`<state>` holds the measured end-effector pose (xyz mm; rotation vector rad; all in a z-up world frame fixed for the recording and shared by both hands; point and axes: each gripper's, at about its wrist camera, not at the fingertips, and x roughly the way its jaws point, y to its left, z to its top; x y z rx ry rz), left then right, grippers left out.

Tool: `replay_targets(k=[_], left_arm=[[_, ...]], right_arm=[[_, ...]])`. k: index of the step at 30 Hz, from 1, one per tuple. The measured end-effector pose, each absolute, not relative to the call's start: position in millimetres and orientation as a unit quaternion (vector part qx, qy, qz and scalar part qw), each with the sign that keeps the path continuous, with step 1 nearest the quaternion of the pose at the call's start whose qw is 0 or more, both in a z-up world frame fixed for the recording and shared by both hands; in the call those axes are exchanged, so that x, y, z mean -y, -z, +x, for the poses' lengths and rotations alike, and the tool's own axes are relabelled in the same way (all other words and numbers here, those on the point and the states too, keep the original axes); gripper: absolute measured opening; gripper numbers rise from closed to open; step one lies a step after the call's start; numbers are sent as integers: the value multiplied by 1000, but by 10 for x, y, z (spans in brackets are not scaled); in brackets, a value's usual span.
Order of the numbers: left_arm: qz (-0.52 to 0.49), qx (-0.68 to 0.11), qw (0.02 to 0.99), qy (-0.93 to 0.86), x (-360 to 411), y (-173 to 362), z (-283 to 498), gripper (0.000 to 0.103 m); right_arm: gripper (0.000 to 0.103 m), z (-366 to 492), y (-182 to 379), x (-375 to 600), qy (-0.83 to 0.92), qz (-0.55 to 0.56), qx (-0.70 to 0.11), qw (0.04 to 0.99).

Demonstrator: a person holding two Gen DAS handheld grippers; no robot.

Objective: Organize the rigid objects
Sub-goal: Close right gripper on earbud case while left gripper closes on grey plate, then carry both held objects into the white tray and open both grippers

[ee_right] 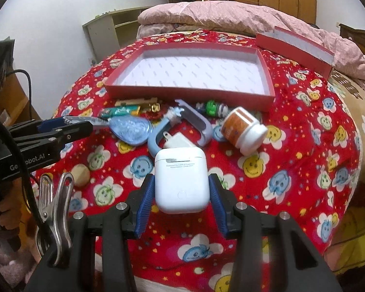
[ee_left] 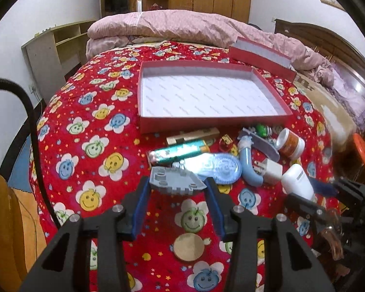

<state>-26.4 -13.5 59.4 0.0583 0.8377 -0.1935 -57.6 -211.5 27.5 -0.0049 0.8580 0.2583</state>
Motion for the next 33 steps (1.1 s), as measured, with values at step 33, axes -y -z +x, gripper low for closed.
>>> replay_targets(k=[33], left_arm=[[21, -382, 916, 119, 252, -1223, 708, 46]], right_arm=[[45, 347, -867, 2108, -143, -13, -399, 906]])
